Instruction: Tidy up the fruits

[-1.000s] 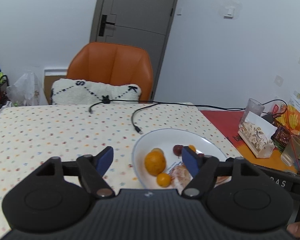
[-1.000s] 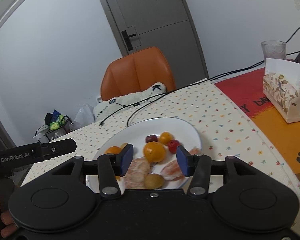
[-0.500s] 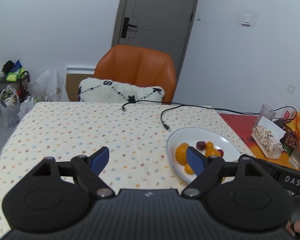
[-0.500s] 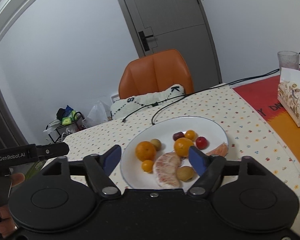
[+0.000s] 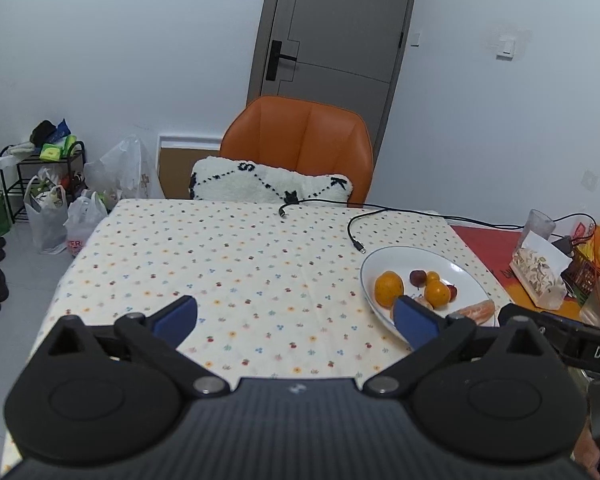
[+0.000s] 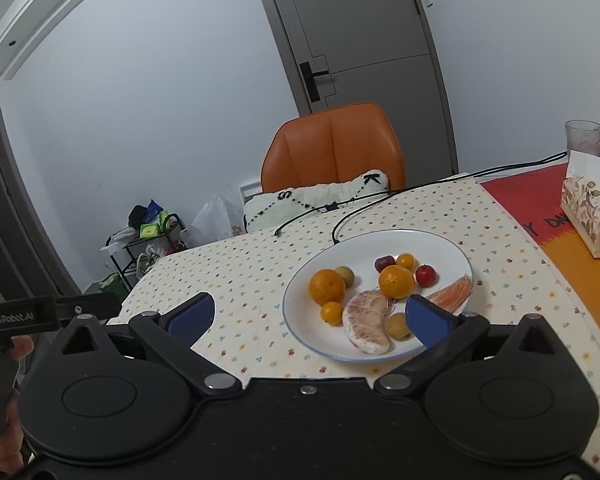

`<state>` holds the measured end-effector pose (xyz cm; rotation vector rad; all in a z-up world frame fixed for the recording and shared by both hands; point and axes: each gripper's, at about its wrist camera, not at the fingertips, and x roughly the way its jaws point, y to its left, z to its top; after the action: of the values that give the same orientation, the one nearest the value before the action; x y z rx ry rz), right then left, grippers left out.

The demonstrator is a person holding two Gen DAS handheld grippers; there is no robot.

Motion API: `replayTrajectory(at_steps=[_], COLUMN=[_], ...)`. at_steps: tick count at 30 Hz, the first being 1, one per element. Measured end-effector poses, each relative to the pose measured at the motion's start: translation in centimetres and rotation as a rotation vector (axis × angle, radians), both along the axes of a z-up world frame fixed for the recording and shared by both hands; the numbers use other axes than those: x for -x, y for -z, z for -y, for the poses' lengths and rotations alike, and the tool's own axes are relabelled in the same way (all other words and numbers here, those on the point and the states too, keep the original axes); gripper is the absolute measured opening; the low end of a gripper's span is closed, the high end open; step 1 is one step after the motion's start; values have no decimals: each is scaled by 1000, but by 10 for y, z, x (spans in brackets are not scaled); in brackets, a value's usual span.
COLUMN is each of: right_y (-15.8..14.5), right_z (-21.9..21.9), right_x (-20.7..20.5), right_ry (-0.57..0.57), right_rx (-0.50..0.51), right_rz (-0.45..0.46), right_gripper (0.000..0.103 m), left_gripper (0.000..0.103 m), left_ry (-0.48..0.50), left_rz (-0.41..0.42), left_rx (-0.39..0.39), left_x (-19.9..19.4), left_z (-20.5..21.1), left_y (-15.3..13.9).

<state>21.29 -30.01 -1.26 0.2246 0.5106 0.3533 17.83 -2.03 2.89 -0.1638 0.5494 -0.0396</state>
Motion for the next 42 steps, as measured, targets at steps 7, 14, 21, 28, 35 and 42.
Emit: replayTrajectory(at_steps=[7,14,21,28,35,42], right_y=[-7,-15,-17,-16,-17,-16], right_z=[3,7,4,11,9,2], right_x=[21,40,56,71,86,94], right_ry=[-6,4,-3,18,11,-24], right_rx=[6,10,30,29,49,66], right_rz=[-15,-8,-10,-14,-9,-17], right_gripper=[103,103,103,103,103,103], left_gripper=[103,103,103,103,103,103], left_ry=[4,24,40,37,41,27], left_rz=[9,17,17,9,10,-2], left_rx=[3,-10,-28,-33,-55,-79], left_x=[23,45,63,76,87,93], left_z=[-8,-9,-10,-14,-11,-7], left_y=[-8,-13,-14,-10,-6,-3])
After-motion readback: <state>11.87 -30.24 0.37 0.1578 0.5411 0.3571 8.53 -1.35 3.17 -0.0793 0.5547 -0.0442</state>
